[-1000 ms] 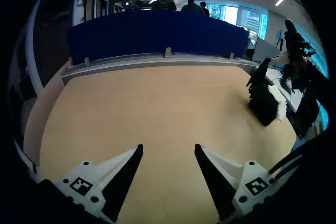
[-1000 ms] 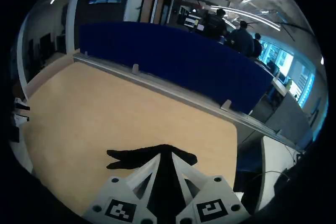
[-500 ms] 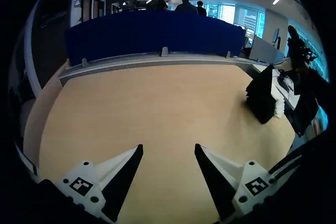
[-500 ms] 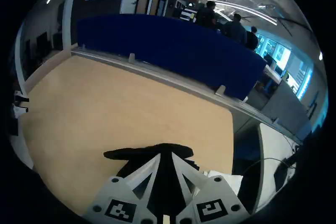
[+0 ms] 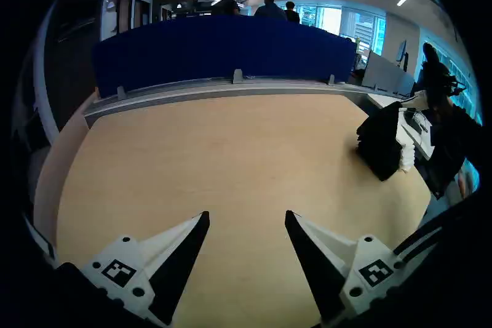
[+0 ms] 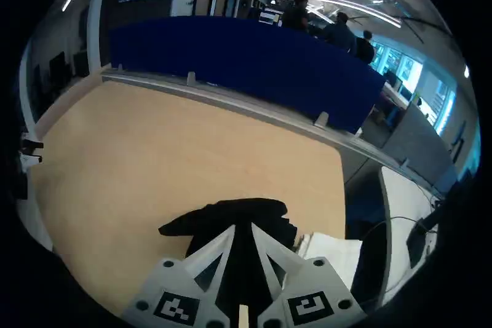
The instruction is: Fold towel
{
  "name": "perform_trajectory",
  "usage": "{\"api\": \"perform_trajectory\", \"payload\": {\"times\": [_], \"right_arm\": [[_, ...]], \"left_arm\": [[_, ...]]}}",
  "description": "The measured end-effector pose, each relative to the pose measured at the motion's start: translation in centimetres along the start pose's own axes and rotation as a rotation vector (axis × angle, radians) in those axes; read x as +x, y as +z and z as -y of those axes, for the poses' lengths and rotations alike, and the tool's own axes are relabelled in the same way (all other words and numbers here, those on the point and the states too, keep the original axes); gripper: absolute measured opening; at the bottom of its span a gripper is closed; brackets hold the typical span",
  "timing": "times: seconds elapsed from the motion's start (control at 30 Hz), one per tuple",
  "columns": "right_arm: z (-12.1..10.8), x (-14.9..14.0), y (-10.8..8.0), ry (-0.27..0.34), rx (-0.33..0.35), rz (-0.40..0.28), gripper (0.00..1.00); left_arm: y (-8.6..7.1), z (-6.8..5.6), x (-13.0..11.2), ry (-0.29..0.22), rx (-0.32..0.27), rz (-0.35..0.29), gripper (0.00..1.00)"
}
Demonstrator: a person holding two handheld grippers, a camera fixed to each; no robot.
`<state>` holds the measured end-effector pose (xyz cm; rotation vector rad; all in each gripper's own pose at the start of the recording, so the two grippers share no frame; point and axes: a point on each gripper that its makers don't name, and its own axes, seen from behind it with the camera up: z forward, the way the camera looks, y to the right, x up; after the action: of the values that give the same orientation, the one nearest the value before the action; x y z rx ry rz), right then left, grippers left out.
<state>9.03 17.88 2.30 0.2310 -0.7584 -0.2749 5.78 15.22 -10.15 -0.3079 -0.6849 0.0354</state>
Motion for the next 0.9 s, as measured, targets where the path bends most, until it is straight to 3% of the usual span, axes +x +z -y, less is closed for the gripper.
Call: {"api": "perform_trajectory", "payload": {"times": [0.4,0.9], "right_arm": [[-1.7,-5.4,-0.3,-0.001,-0.06,0.07,0.03],[-3.6,-14.2,0.3,0.142,-0.125,0.152,0.03]], "left_arm": [[-0.2,0.0,-0.5,0.0,0.0,0.002,0.91],[-0.2,-0.5,-0.6,0.027,0.001,0.014,0.91]]}}
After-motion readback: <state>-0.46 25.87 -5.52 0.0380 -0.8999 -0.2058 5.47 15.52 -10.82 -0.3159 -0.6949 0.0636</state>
